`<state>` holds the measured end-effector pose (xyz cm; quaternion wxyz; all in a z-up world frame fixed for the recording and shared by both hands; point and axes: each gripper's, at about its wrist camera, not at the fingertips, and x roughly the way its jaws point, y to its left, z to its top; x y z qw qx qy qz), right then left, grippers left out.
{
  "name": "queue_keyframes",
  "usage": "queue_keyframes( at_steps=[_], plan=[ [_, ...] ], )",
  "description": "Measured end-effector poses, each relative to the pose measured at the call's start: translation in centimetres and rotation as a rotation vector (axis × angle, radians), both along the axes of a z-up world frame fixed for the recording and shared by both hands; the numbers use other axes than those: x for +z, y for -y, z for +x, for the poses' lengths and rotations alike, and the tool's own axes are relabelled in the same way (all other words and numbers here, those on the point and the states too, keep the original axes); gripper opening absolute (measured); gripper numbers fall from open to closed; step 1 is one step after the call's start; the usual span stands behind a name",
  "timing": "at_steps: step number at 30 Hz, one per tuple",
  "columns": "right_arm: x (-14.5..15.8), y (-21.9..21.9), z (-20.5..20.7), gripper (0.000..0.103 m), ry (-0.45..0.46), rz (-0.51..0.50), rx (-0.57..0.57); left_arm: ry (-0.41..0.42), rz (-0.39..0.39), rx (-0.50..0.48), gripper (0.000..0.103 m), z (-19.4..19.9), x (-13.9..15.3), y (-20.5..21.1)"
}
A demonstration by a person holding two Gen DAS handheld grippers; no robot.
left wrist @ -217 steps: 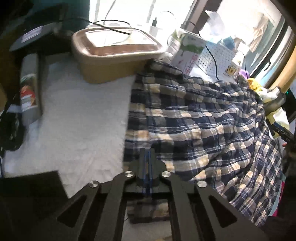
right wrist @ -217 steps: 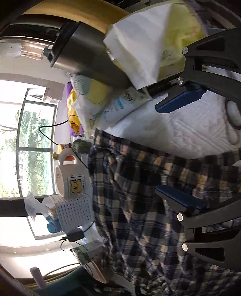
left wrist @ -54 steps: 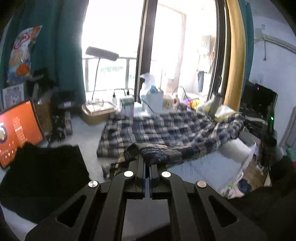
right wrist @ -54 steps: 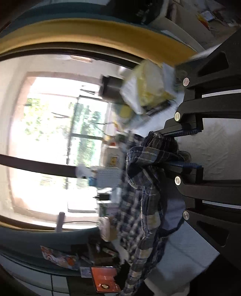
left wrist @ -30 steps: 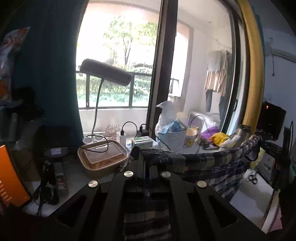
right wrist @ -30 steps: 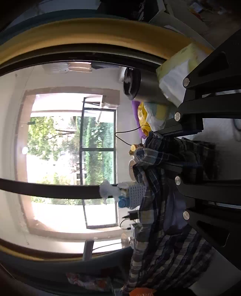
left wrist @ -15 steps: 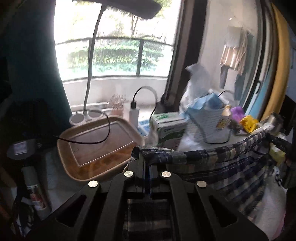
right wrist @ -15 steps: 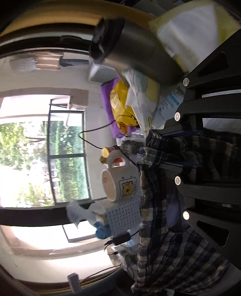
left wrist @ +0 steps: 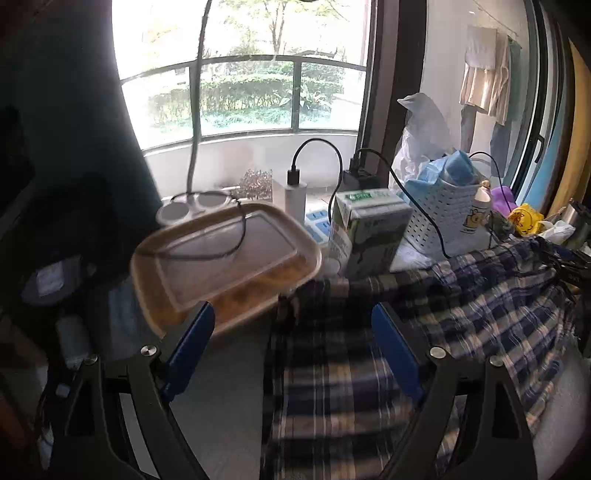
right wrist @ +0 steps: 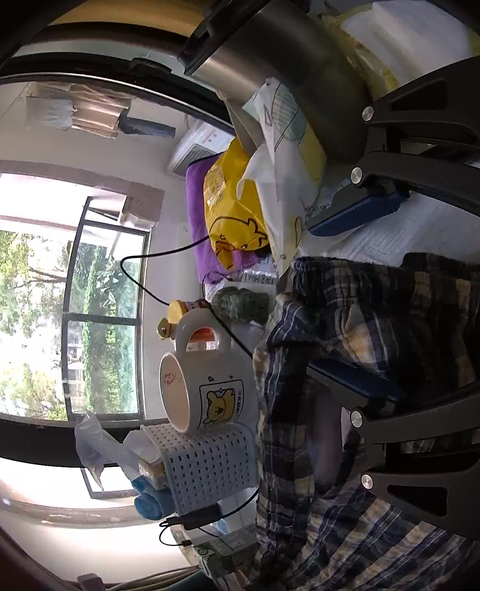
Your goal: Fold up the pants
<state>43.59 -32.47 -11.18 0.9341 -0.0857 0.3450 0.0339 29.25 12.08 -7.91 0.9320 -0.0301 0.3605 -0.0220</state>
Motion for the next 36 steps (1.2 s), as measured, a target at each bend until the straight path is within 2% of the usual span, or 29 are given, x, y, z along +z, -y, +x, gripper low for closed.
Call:
queue_keyframes(
  at_steps=[6,10,17,22,24,26,29,31,32,33,34,36],
  plan=[
    [0.7,1.2,-2.3,0.071,0.006,0.019,-0.033,-0.095,-0.082,0.013,0.086,-4.1,-1.6,-0.9],
    [0.5,2.3,-5.1,0.072,-0.027,0.058,-0.053,-0.142,-0.12,0.026,0.086,-7.2,-3.1,-1.3],
    [0.6,3.2,-9.3,0.075,-0.041,0.071,-0.077,-0.197,-0.23,0.034,0.086,-9.4,-4.7,-1.8],
    [1.9,3.3,-10.2,0.076,0.013,0.057,-0.075,-0.209,-0.221,-0.003,0.086,-9.7,-5.5,-0.8],
    [2.3,3.3,-9.6,0.076,0.028,0.062,-0.069,-0.229,-0.225,-0.002,0.086,-9.5,-6.1,-0.8],
    [2.4,2.9,-8.2,0.076,0.033,0.07,-0.049,-0.211,-0.217,-0.007,0.085,-9.6,-6.2,-0.5],
    [2.4,2.3,-5.8,0.079,0.027,0.059,-0.019,-0.206,-0.212,-0.004,0.07,-9.3,-6.2,-0.2],
    [2.3,2.2,-3.9,0.095,-0.003,0.076,0.013,-0.211,-0.194,-0.011,0.057,-9.1,-6.2,0.2],
    [2.4,2.2,-3.3,0.096,-0.012,0.085,0.01,-0.212,-0.162,-0.014,0.055,-9.1,-6.1,0.6],
    [2.6,2.4,-2.7,0.096,-0.021,0.101,0.003,-0.214,-0.15,-0.021,0.046,-9.1,-6.2,0.8],
    [3.0,2.6,-2.5,0.096,-0.018,0.111,-0.008,-0.217,-0.14,-0.025,0.043,-9.2,-6.2,1.0],
    [4.3,2.7,-3.3,0.096,0.042,0.122,-0.02,-0.219,-0.115,-0.021,0.036,-9.4,-6.2,1.1]
  ],
)
